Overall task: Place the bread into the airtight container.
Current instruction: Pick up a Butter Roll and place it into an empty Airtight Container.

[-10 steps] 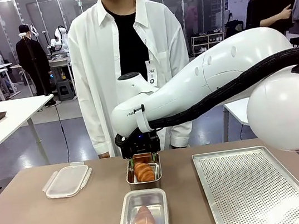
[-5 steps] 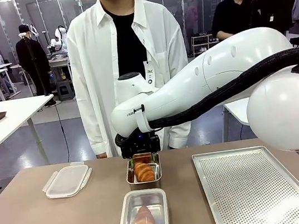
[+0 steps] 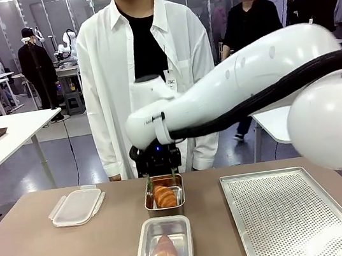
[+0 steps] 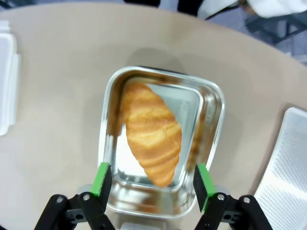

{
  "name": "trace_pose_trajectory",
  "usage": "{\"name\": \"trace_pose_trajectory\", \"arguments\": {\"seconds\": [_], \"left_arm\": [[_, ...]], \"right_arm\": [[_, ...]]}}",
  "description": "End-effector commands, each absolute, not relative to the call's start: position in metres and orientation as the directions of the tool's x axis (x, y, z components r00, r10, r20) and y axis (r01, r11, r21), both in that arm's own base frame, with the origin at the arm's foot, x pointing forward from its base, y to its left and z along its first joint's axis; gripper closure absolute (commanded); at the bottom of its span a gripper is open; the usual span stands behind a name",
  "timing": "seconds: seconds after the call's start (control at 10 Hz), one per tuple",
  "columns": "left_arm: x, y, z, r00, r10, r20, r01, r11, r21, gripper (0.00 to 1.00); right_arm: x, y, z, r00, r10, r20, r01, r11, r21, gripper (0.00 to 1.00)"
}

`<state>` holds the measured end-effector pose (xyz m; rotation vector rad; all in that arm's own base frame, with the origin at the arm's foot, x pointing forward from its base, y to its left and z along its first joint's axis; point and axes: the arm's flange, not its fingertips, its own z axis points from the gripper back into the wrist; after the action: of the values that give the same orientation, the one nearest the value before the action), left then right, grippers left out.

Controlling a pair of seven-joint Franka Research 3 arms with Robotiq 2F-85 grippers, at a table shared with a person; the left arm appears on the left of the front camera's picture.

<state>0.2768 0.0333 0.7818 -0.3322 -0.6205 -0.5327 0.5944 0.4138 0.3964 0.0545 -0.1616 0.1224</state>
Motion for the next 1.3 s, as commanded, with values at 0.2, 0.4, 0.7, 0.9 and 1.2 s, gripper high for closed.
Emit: {"name": "trace_pose_trajectory", "arguments": {"seconds": [0.2,0.4,0.7,0.9,1.2], "left_arm": [[0.277,0.035,0.783,0.676,-0.389,0.626,0.580,0.805,-0.126,0.00],[0.277,0.035,0.783,0.676,-0.389,0.626,0.580,0.805,-0.126,0.00],[0.277,0.035,0.783,0.676,-0.389,0.626,0.580,0.805,-0.126,0.00],[0.277,0.035,0.783,0.676,-0.389,0.626,0.580,0.805,-0.126,0.00],[0.277,0.035,0.783,0.676,-0.389,0.626,0.580,0.805,-0.126,0.00]], "right_arm": [[0.539,0.340,0.518,0.981,0.170,0.094,-0.184,0.968,0.168,0.15],[0.499,0.280,0.573,0.956,0.266,0.119,-0.283,0.945,0.162,0.15],[0.441,0.182,0.641,0.938,0.319,0.138,-0.340,0.925,0.171,0.15],[0.397,0.116,0.682,0.881,0.407,0.241,-0.446,0.885,0.134,0.15],[0.326,0.033,0.730,0.878,0.309,0.365,-0.392,0.902,0.180,0.15]]}}
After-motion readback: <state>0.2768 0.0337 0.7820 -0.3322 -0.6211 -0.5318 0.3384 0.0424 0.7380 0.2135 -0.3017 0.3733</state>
